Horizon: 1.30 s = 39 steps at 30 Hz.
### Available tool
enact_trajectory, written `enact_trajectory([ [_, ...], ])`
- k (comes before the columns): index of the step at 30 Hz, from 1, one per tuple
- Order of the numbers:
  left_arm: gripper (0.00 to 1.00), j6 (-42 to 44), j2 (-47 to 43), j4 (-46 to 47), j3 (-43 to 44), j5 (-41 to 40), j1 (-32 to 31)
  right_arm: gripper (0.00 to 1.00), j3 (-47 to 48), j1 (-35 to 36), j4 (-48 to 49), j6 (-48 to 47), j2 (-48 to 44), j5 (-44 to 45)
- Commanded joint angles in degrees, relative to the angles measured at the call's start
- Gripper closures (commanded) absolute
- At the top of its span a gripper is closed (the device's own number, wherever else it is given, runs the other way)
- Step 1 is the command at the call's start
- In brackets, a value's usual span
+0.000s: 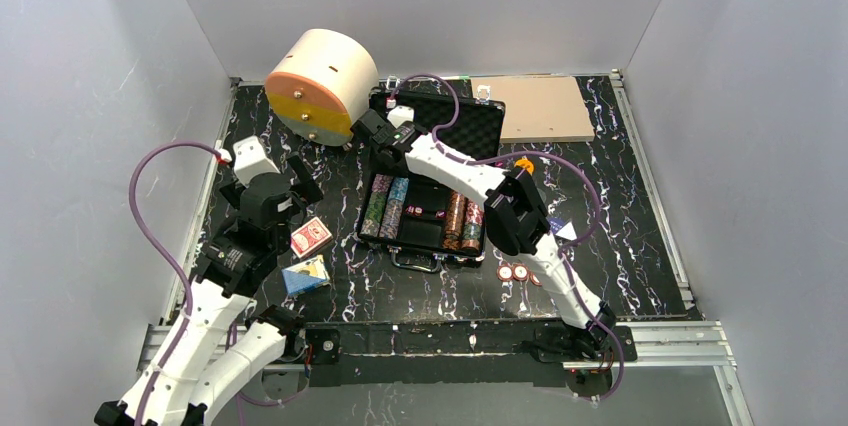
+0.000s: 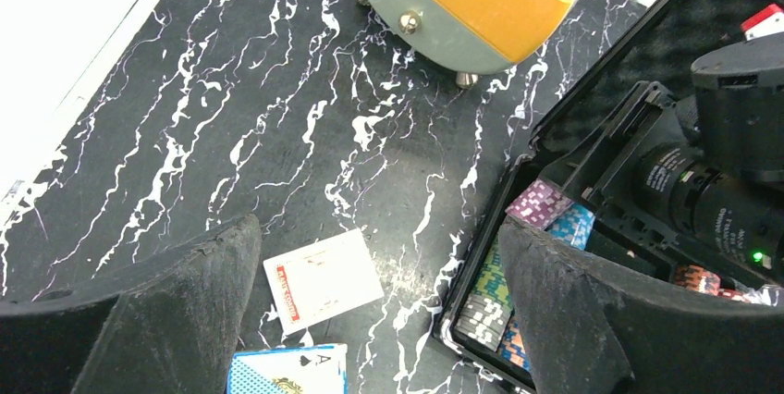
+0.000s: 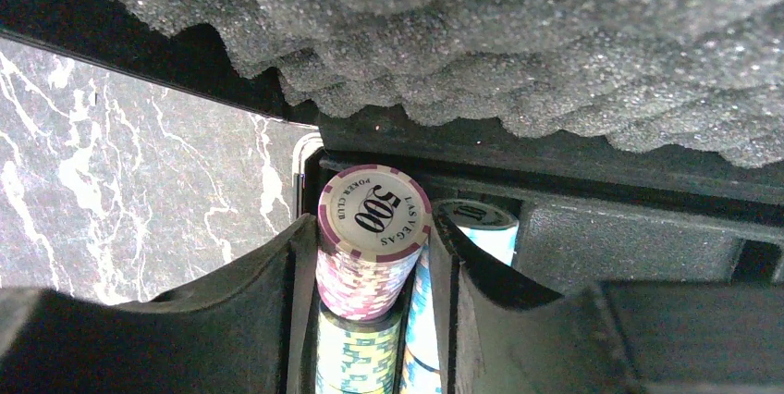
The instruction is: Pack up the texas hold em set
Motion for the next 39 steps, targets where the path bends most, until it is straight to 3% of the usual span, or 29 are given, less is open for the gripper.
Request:
enact_trajectory([
  [1, 0.02, 0.6, 0.5, -0.5, -0.9, -1.9, 0.0, 0.45, 2.1, -0.1, 2.1, -2.4, 3.1, -3.4],
  [8, 0.02, 0.9, 1.0, -0.5, -1.2, -1.9, 0.0, 0.45, 0.4, -0.6, 5.8, -4.5, 4.0, -8.7],
  [15, 0.02, 1.4, 1.3, -0.7, -1.0, -2.4, 0.0, 0.77, 0.4, -1.0, 3.4, -2.7, 3.1, -11.1],
  [22, 0.02, 1.0, 1.7, -0.8, -1.2, -2.3, 0.0, 0.91, 3.0, -4.4, -4.4, 3.4, 2.6, -20.8],
  [30, 0.02, 0.8, 2.2, -0.9, -1.5, -1.7, 0.0, 0.90, 5.7, -6.1, -7.7, 4.0, 5.2, -28.8],
  [39, 0.02, 0.6, 2.4, -1.0, -2.0, -1.3, 0.0, 0.73, 6.4, -6.6, -11.1, 1.3, 7.7, -27.7],
])
